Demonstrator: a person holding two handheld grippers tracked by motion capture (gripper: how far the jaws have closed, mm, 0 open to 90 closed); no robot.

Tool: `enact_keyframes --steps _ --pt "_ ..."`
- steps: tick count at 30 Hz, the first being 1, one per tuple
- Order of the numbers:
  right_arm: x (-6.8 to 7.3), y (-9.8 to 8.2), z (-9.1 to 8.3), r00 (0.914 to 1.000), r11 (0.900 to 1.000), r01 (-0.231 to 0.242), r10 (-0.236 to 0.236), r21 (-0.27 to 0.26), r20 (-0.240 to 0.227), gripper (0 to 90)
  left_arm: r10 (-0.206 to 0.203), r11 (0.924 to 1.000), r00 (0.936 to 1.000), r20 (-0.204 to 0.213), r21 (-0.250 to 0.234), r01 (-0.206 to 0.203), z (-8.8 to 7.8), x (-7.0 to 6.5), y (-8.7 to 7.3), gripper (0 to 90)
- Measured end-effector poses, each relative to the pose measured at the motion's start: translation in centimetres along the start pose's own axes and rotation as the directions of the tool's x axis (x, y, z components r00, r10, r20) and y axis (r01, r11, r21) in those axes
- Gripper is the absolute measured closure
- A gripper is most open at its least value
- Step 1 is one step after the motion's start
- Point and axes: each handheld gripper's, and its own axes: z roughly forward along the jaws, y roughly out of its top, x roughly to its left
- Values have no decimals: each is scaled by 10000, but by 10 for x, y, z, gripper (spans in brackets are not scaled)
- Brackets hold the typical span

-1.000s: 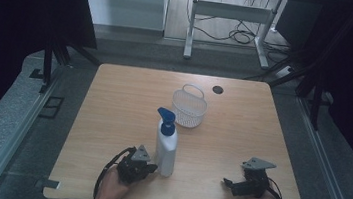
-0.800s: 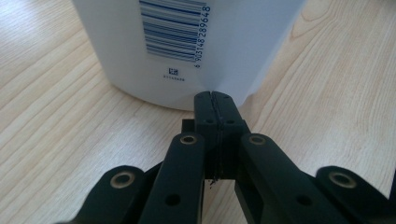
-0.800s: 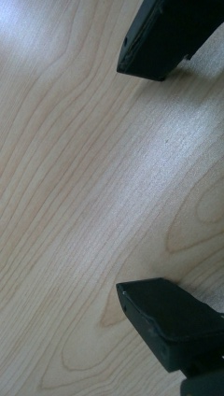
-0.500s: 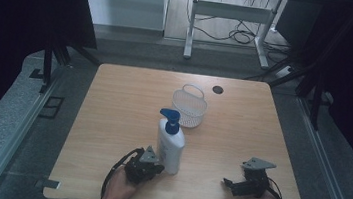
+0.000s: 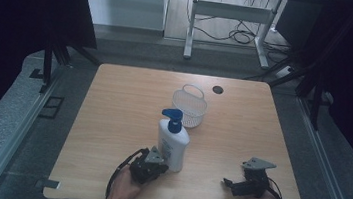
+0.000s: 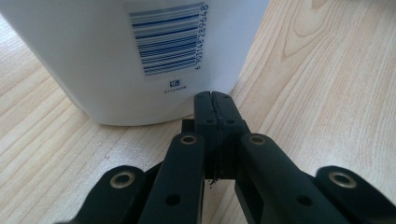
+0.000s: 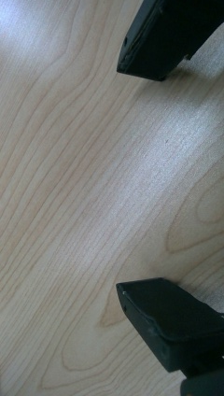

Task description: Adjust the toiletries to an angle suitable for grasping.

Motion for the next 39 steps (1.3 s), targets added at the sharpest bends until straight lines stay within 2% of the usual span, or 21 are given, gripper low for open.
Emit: enact_keyframes --steps 8,21,28,32,39 --pt "0 0 0 10000 10000 -2 2 -2 3 0 53 10000 10000 -7 13 -53 -5 0 -2 874" --pt "0 -1 -1 10000 10000 -15 15 -35 -28 0 -143 9999 9993 -335 -75 140 -17 4 -9 709" --pt "0 0 -3 10000 10000 -27 27 -18 16 44 -262 9996 9982 -533 -99 257 -21 7 -14 615" --pt "2 2 -5 9999 9999 80 -81 -70 -91 38 -351 9993 9973 -653 -165 341 -24 9 -18 545" --pt "6 6 -8 9995 9993 266 -270 -275 -147 15 -463 9987 9949 -900 -266 440 -30 14 -24 476"
